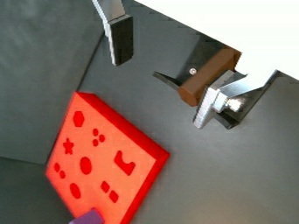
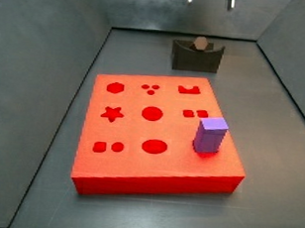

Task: Pick up the hexagon object. Move up. Place the hexagon object on the fixture. Regrasp the hexagon object. Move to above the board. Insert the hexagon object.
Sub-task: Regrasp the hexagon object.

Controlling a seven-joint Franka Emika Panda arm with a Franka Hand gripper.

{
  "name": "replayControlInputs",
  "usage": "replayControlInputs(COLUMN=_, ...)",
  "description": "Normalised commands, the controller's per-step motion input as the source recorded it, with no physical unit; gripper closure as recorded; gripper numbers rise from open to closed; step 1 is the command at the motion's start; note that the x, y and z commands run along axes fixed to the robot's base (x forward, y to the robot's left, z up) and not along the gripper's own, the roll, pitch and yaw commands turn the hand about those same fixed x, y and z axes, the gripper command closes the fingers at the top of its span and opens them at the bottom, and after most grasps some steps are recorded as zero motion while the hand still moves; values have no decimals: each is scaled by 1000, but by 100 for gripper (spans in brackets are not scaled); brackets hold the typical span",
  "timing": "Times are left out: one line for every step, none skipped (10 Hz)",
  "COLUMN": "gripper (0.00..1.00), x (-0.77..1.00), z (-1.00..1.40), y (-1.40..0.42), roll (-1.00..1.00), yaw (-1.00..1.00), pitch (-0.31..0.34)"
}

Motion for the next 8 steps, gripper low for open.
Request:
replayControlInputs(gripper=0, x=-30, z=283, y=13, roll=33, yaw=-10, pitch=54)
replayControlInputs(gripper=0, x=-81, z=505, y=-672, roll=1000, yaw=5, pitch=57)
replayControlInputs(gripper=0, x=-71, z=467, y=-668, roll=1000, yaw=5, pitch=57)
replayControlInputs(gripper=0, x=-89, z=283, y=-459, roll=1000, yaw=4, pitch=42)
replayControlInputs(gripper=0, x=-93, z=165, y=-355, roll=1000, yaw=4, pitch=37)
replayControlInputs(gripper=0, x=-69, z=72, y=-193, roll=1000, yaw=3, pitch=33)
replayControlInputs(gripper=0, x=-35, z=50, y=-63, roll=1000, yaw=3, pitch=34)
replayControlInputs(gripper=0, x=-14, z=16, y=-31, roll=1000, yaw=3, pitch=32)
